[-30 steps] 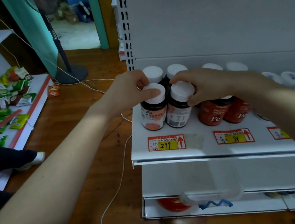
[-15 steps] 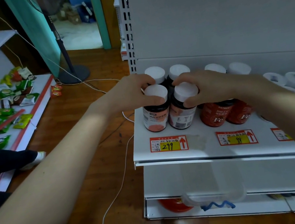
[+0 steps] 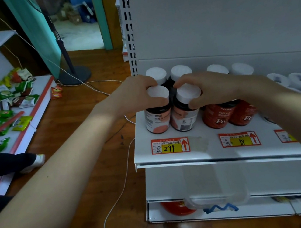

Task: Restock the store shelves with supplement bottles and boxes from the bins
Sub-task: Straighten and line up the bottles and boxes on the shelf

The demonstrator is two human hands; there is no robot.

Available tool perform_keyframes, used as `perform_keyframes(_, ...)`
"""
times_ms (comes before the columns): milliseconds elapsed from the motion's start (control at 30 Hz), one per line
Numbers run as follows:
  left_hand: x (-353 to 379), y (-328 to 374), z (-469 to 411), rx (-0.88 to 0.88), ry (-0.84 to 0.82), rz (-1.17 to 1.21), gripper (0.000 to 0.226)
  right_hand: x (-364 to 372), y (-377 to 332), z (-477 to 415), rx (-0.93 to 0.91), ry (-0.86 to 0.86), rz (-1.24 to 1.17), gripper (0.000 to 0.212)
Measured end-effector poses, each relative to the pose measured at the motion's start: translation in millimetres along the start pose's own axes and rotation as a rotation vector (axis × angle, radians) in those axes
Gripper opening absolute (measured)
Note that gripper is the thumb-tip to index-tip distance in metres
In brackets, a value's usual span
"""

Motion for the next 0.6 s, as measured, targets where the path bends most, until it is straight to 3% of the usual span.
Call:
perform_keyframes(200, 0.5, -6.1, 2.2, -0.019, -0.057, 0.047, 0.061, -0.1, -2.1, 1.6, -0.014, -0.005, -0.021, 0.062)
perform_keyframes(400, 2.0, -7.7, 2.1, -0.023, -0.051, 0.085, 0.061, -6.4, -0.4, 5.2, 0.086, 0.138, 0.040, 0.058)
perform_keyframes(600, 2.7, -8.1, 1.8, -0.019, -0.049, 0.104, 0.061, 0.3, -7.3, 0.4, -0.008, 0.033, -0.034, 0.056)
Point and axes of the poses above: each hand's wrist, its own z-axis away from the middle knuckle, its own x-axis out of the palm, y = z × x, the point moved 10 cm from there along -z, towards the middle knuckle, and after that the axes turned 1 degree about -z, right-handed, at the moved point
